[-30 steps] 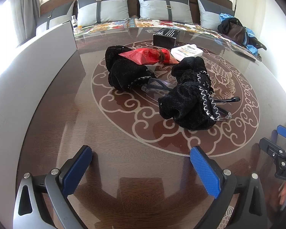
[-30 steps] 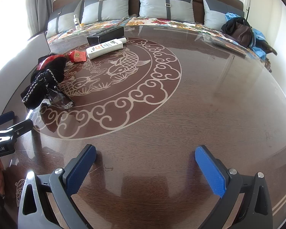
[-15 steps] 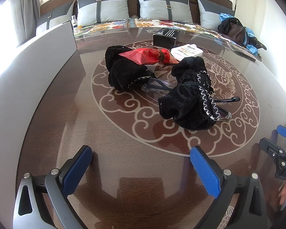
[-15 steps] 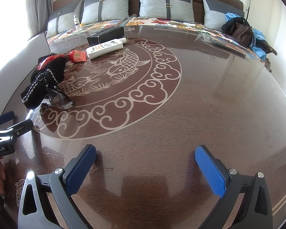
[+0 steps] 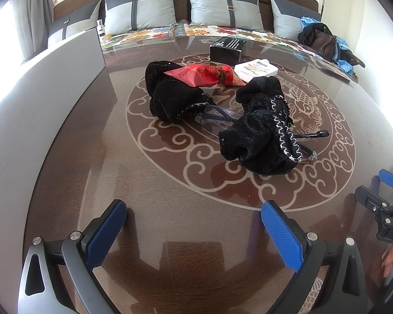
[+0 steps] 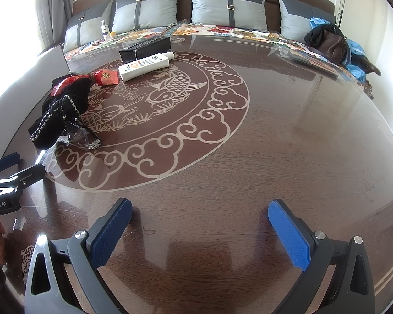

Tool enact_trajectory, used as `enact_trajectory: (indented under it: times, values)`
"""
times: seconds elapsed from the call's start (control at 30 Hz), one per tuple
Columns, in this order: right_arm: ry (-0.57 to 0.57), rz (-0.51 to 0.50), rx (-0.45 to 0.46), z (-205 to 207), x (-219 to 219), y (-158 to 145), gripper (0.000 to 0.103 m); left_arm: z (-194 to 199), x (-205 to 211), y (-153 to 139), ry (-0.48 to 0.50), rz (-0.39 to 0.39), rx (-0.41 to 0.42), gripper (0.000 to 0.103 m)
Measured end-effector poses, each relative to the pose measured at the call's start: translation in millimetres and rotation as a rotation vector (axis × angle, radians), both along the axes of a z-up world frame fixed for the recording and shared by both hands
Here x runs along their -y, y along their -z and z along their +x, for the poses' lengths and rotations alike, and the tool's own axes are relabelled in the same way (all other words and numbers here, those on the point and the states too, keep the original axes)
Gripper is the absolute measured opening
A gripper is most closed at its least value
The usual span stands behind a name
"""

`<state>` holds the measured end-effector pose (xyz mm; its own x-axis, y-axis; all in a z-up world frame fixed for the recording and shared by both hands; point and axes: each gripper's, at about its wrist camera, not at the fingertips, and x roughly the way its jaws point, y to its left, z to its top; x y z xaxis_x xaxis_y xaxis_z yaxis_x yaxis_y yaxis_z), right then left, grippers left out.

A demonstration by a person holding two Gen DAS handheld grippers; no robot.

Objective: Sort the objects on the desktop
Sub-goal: 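Lower the left gripper onto the black knitted glove and close it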

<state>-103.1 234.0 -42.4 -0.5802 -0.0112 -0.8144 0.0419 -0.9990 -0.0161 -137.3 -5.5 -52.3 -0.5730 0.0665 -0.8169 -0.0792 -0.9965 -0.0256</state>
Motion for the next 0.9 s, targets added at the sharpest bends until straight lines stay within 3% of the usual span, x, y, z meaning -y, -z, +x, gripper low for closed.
enact_trajectory:
  times: [0.1,0.2,0.37,0.53,0.67,0.77,0.9]
  values:
    - [0.0,0.0,0.0,0.0,0.1,-0.3,0.103,6.0,28.0,-5.4,-0.073,0.139,-0.026,0.103]
    - [0.0,0.0,0.0,-0.1,0.0,0.1,0.103,4.2,46.6,-9.6,-0.132,0.204,-0.027,0.103]
    - [0.0,0.0,0.0,-0.2,0.0,0.3,0.103,-25.0,47.1,-31.5,-0.118,0.187,-0.056,0.103]
    - [0.0,0.0,0.0,-0.2,0.1,0.2,0.103,-72.6,40.0,-36.4,-0.13,0.2,0.024,0.103]
    - [0.0,0.0,0.0,-0.2,0.1,0.2,0.103,-89.0,32.0,-34.7,-0.162,0.208,0.046,0.103]
    - [0.0,0.0,0.0,-0.2,0.1,0.1,0.103,-79.9,19.5,-37.1,-0.11,0.259,0.008,0.103]
    - [0.0,0.0,0.0,-0.3,0.1,0.1,0.103,-66.7,-9.4,-38.8,0.016,0.205,-0.029,0.103]
